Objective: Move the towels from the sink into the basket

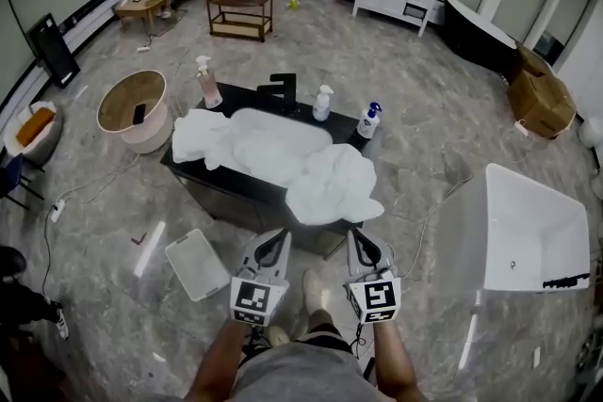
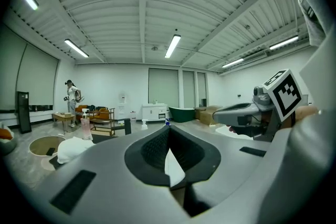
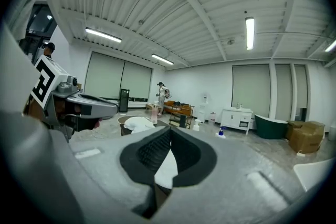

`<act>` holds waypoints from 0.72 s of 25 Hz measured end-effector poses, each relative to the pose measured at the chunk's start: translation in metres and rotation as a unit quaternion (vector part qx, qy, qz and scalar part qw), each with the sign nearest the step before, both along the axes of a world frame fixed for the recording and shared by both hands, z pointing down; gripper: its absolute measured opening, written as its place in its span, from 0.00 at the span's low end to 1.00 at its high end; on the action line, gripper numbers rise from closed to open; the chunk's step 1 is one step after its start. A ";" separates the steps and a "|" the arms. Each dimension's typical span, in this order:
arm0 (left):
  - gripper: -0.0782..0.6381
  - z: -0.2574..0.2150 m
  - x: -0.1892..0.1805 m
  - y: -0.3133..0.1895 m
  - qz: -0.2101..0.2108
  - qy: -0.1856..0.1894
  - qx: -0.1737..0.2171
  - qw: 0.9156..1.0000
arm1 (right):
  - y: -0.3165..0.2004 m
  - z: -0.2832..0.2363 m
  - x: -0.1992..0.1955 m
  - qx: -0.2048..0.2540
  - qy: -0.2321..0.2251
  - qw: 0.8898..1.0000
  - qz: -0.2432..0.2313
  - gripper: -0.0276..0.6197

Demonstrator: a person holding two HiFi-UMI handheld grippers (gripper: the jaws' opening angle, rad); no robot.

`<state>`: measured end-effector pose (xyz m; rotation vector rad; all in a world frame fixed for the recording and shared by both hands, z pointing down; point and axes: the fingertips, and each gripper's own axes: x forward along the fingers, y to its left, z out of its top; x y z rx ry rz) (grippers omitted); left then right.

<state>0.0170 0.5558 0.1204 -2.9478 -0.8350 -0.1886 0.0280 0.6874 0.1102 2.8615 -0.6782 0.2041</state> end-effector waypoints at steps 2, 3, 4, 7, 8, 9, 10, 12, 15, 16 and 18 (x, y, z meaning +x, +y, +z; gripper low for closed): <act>0.12 0.005 0.027 0.012 0.002 -0.005 0.001 1.000 | 0.009 0.006 0.027 -0.002 -0.006 1.000 -0.002 0.04; 0.12 0.007 0.040 0.018 0.004 -0.008 0.002 1.000 | 0.014 0.009 0.041 -0.003 -0.008 1.000 -0.004 0.04; 0.12 0.011 0.053 0.024 0.006 -0.011 0.003 1.000 | 0.019 0.013 0.055 -0.007 -0.009 1.000 -0.006 0.04; 0.12 0.024 0.088 0.039 0.004 -0.028 0.003 1.000 | 0.033 0.029 0.090 -0.016 -0.023 1.000 -0.011 0.04; 0.12 0.028 0.098 0.043 0.002 -0.036 0.000 0.999 | 0.037 0.035 0.100 -0.015 -0.030 0.999 -0.012 0.04; 0.12 0.032 0.106 0.047 -0.001 -0.046 -0.005 0.999 | 0.040 0.041 0.109 -0.013 -0.038 0.999 -0.012 0.04; 0.12 0.036 0.115 0.050 -0.003 -0.054 -0.008 0.998 | 0.044 0.047 0.117 -0.012 -0.045 0.999 -0.012 0.04; 0.12 0.048 0.131 0.055 -0.001 -0.060 0.001 0.998 | 0.051 0.058 0.135 -0.011 -0.057 0.998 -0.010 0.05; 0.12 0.062 0.152 0.059 -0.005 -0.072 0.007 0.997 | 0.056 0.076 0.157 -0.010 -0.077 0.997 -0.019 0.05; 0.12 0.065 0.158 0.061 -0.007 -0.076 0.008 0.997 | 0.056 0.083 0.163 -0.011 -0.086 0.996 -0.028 0.05; 0.12 0.072 0.168 0.064 -0.009 -0.084 0.009 0.996 | 0.054 0.098 0.173 -0.012 -0.108 0.993 -0.048 0.28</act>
